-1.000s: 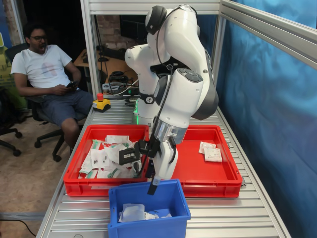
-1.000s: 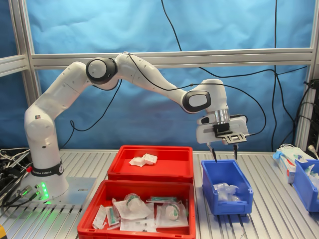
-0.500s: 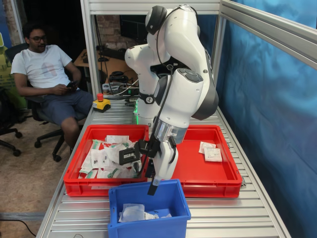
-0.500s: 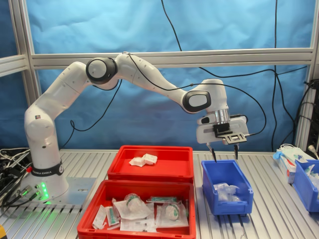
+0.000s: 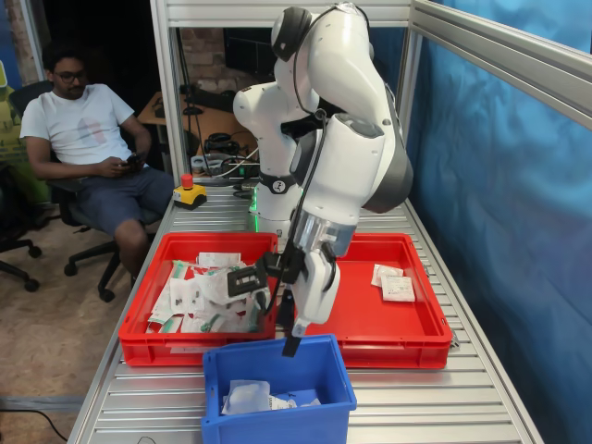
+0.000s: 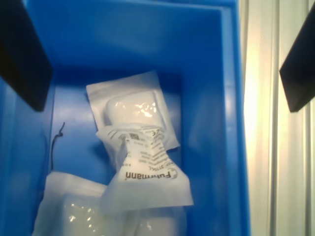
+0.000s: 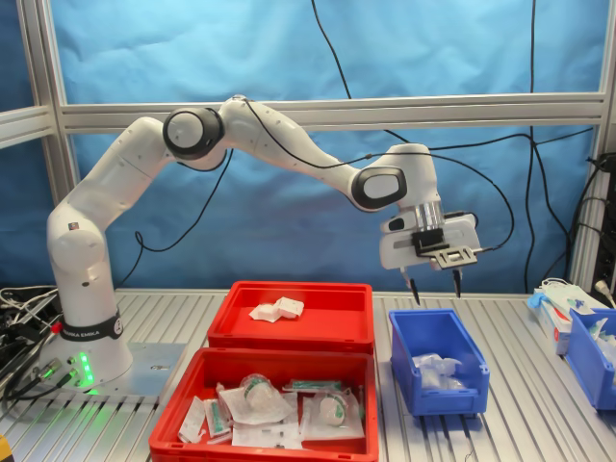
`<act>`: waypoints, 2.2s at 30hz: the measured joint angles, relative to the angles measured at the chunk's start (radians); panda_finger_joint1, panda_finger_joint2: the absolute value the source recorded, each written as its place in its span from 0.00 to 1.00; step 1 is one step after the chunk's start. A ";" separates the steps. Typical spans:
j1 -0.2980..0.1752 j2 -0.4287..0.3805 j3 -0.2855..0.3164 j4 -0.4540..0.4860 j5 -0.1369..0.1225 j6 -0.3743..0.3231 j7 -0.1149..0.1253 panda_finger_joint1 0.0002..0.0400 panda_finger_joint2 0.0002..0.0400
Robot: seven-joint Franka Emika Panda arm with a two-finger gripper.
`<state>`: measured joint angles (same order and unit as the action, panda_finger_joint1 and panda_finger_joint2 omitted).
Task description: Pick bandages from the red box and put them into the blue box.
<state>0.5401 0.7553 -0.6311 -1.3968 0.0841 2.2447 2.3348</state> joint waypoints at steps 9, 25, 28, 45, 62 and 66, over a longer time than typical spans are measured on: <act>0.003 -0.044 0.000 0.000 0.000 0.000 0.000 1.00 1.00; 0.002 -0.116 0.003 0.000 0.000 0.000 0.000 1.00 1.00; 0.002 -0.134 0.007 0.000 0.000 0.000 0.000 1.00 1.00; -0.047 -0.276 0.146 0.001 0.000 0.000 0.000 1.00 1.00; -0.192 -0.354 0.385 0.003 0.000 0.000 0.000 1.00 1.00; -0.245 -0.381 0.442 0.003 0.000 0.000 0.000 1.00 1.00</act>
<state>0.2954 0.3744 -0.1887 -1.3939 0.0841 2.2447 2.3349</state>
